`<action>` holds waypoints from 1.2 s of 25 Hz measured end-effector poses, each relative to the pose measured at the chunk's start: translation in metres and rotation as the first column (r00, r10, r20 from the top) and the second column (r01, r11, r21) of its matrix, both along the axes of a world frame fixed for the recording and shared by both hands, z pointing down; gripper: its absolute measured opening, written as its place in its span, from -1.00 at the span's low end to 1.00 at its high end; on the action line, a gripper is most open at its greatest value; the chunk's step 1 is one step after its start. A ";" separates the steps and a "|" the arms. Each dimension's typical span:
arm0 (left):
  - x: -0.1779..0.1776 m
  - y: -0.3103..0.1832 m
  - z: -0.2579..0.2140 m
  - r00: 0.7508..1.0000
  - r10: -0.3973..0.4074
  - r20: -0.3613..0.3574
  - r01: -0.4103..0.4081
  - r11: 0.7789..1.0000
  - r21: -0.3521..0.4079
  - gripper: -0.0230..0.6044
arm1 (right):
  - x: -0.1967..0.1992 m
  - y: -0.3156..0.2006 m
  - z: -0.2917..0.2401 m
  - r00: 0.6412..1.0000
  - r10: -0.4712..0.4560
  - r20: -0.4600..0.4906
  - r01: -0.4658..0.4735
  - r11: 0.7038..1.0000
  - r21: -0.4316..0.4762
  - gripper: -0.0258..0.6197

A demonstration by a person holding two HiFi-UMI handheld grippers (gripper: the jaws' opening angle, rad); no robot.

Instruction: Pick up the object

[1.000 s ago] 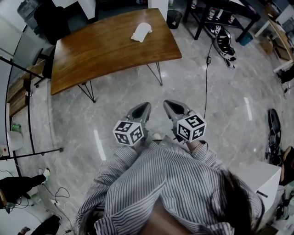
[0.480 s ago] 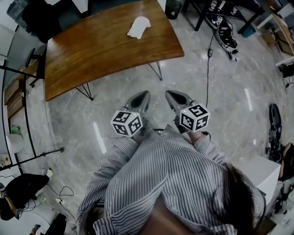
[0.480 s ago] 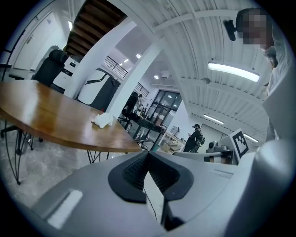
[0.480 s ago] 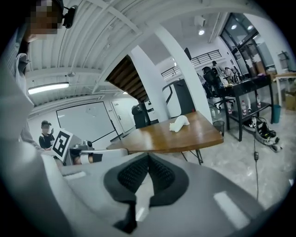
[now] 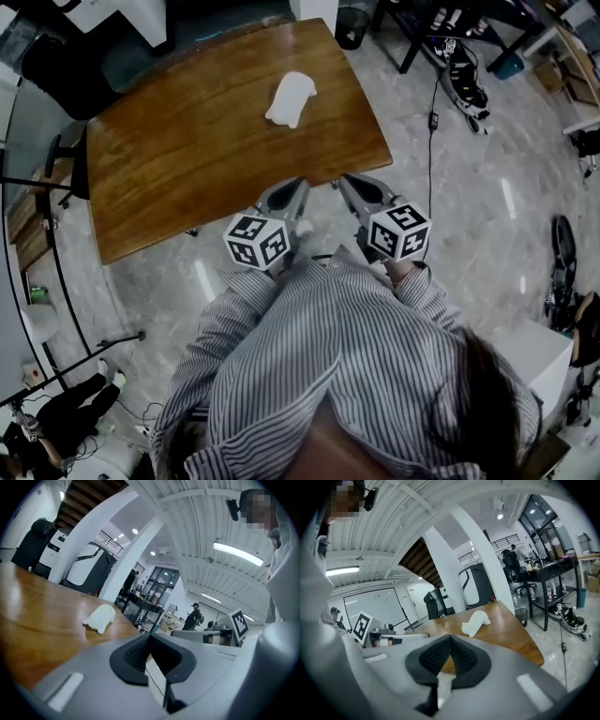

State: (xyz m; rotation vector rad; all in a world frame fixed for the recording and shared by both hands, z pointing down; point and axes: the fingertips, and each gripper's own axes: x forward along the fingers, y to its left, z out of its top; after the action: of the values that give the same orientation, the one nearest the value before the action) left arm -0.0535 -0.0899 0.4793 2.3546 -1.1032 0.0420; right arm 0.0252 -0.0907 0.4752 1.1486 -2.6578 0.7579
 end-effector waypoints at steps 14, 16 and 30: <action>-0.022 -0.104 0.031 0.997 -0.029 0.077 0.036 0.995 -0.094 -0.76 | -0.011 -0.088 0.017 0.999 -0.026 0.035 0.028 0.997 -0.074 -0.92; -0.023 -0.120 0.032 0.993 -0.032 0.116 0.043 0.995 -0.095 -0.68 | -0.007 -0.100 0.015 0.999 -0.028 0.037 0.031 0.997 -0.074 -0.92; -0.020 -0.208 0.087 0.898 0.044 0.438 0.053 0.977 -0.207 0.23 | 0.032 -0.159 0.022 0.996 0.060 0.073 -0.053 0.994 -0.093 -0.92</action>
State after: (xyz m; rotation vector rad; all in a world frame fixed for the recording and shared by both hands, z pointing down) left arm -0.0736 -0.2975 0.5661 2.1984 -1.2366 0.6915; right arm 0.0575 -0.2498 0.4976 1.1989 -2.6306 0.9407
